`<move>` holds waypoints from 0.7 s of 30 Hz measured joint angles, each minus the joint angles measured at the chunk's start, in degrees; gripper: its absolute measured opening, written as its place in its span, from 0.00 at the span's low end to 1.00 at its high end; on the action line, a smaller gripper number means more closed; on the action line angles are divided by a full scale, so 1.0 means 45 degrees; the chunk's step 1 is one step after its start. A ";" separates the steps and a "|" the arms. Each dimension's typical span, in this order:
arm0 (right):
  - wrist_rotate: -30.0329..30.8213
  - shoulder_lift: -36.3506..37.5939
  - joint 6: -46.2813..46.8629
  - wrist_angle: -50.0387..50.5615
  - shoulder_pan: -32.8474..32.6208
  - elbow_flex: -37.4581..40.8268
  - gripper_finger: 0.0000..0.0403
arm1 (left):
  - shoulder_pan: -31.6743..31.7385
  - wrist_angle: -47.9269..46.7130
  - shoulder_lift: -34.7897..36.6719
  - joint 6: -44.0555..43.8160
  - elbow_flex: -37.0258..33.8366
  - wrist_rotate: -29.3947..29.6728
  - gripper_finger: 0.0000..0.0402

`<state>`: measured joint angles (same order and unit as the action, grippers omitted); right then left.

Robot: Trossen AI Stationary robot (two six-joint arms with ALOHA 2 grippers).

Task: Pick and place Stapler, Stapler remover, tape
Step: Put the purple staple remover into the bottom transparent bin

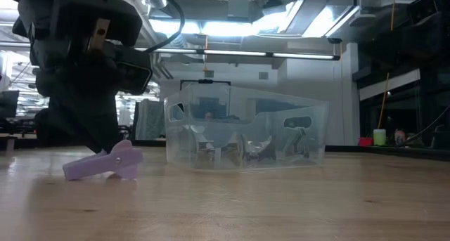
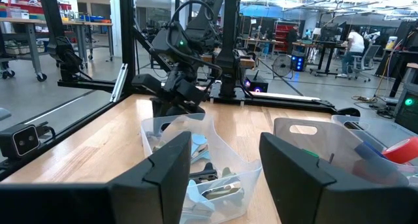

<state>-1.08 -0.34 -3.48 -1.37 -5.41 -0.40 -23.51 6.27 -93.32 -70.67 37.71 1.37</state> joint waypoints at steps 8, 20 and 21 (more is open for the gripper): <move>0.0000 -0.0003 0.0001 -0.0001 0.0001 0.0000 0.47 | 0.0000 0.0017 0.0010 -0.0019 0.0005 -0.0012 0.01; 0.0000 0.0001 -0.0001 0.0002 -0.0004 -0.0001 0.47 | 0.0000 0.0625 -0.0029 0.0689 -0.0029 0.0021 0.01; 0.0000 -0.0004 0.0004 -0.0003 -0.0004 -0.0001 0.47 | 0.0000 0.0926 -0.0029 0.0909 -0.0029 0.0027 0.01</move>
<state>-1.08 -0.36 -3.47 -1.39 -5.43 -0.40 -23.51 10.44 -93.45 -66.58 37.58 1.49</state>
